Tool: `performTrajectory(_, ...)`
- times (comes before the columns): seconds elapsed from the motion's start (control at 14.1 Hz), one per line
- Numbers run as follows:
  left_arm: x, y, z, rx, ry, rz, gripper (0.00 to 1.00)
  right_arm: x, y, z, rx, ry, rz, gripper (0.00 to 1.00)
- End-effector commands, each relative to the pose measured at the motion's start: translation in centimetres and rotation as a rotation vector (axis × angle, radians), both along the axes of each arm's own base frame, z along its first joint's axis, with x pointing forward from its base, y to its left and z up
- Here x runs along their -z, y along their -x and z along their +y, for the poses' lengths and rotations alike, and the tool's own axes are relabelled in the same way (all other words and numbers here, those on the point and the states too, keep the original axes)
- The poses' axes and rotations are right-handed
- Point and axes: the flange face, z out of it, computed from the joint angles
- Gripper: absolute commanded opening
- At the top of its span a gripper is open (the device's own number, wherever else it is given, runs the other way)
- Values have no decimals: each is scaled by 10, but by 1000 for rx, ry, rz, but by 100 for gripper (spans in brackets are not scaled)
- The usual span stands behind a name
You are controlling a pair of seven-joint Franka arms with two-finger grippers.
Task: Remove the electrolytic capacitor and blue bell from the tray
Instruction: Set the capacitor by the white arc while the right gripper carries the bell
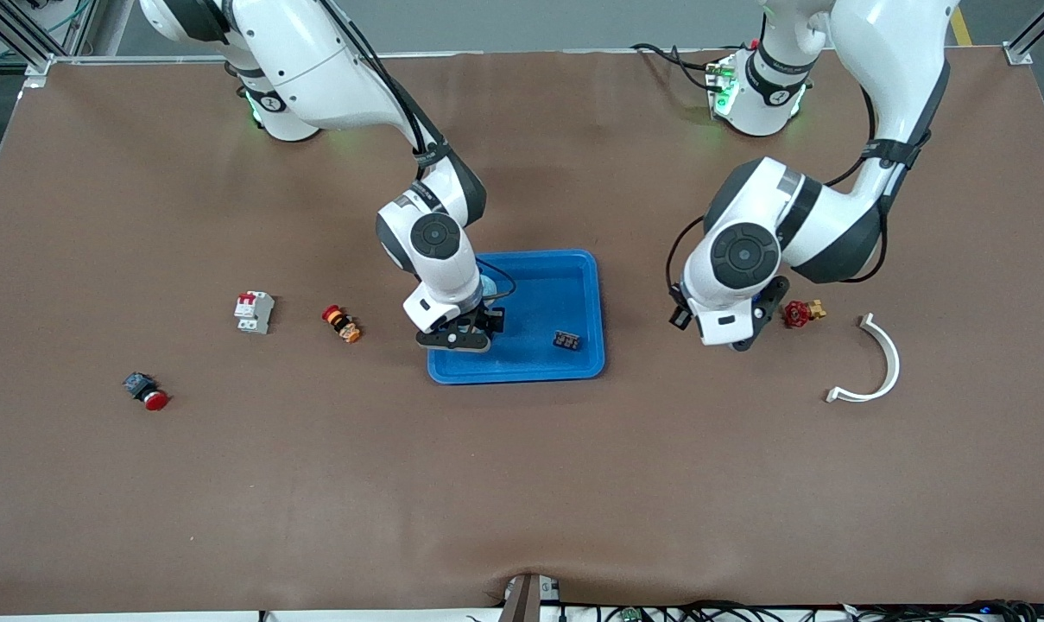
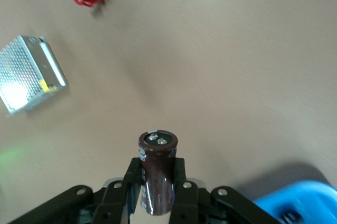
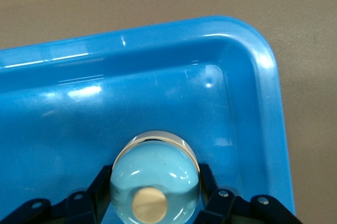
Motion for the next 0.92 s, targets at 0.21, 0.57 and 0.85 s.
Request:
performTrajectory(0.21,36,11,67,-26,-31,60,0,-13,-9,2,-2,9,-6,50)
performTrajectory(0.57,74,9,127,8,21,139,0,-69,-32,-10,-28,65,56,50)
performTrajectory(0.85,103,9,153,-37,56,136,0,-109,-56,-57,-124,95,100,50)
